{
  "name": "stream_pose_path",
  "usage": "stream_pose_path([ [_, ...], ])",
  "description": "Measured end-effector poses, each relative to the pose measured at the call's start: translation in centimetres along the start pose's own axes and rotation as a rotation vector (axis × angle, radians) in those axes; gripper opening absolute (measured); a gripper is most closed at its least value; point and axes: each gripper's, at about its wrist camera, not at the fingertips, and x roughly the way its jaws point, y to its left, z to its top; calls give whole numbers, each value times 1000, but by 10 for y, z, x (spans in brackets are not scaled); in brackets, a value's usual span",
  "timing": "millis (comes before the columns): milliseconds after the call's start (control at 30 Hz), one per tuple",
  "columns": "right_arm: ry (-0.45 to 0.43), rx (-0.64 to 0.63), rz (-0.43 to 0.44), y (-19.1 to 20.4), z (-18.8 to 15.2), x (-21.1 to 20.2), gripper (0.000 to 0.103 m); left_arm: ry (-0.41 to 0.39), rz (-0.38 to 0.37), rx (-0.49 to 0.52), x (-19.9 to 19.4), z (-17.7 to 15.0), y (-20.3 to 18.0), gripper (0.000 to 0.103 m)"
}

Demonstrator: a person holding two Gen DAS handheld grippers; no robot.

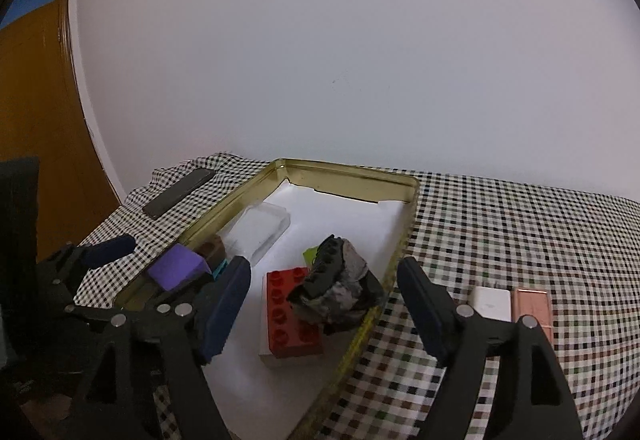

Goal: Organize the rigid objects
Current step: 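Lower and release the purple block and gray pouch into the tray with both tools, then move both tools back toward the white charger and copper plate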

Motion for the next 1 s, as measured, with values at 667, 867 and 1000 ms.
stream_pose_path([
  [667, 93, 129, -381, -135, -17, -17, 78, 10, -50, -15, 7, 18, -64, 103],
  [867, 155, 132, -388, -145, -25, 2, 78, -20, -65, -12, 6, 32, -85, 103],
  [1000, 189, 125, -354, -148, -33, 11, 78, -10, -69, 1, 9, 34, -98, 103],
])
